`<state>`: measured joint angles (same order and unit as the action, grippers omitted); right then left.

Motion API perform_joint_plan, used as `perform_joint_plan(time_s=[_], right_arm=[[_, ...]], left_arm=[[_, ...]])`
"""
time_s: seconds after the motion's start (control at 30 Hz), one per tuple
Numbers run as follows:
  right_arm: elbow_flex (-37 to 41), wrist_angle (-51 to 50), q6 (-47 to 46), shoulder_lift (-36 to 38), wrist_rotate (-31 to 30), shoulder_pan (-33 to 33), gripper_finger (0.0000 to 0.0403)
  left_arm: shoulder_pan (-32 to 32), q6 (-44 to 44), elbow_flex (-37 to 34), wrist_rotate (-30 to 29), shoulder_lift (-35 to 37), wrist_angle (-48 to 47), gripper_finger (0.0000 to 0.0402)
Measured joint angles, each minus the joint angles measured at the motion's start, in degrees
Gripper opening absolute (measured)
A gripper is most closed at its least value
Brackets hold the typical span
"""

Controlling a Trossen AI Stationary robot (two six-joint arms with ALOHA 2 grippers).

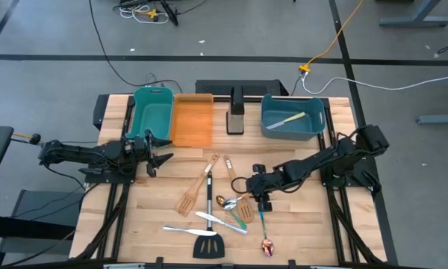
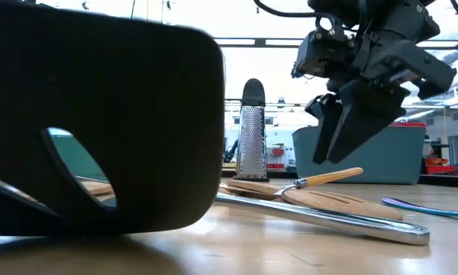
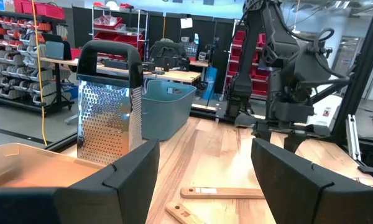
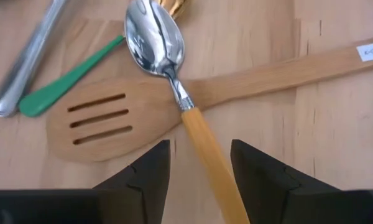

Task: Pick & Place Kitchen Items
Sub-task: Put the orange spoon into the orange bin

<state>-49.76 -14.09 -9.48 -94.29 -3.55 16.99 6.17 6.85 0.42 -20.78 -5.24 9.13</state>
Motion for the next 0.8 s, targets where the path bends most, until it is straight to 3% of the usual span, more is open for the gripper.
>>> perform_joint_plan(time_s=[0.8], right_arm=[[0.00,-1.17,3.94,-1.11,-2.47,-0.02,0.0178]], left_arm=[[0.02,-0.02,0.01,-0.02,0.01,0.00,0.0259]])
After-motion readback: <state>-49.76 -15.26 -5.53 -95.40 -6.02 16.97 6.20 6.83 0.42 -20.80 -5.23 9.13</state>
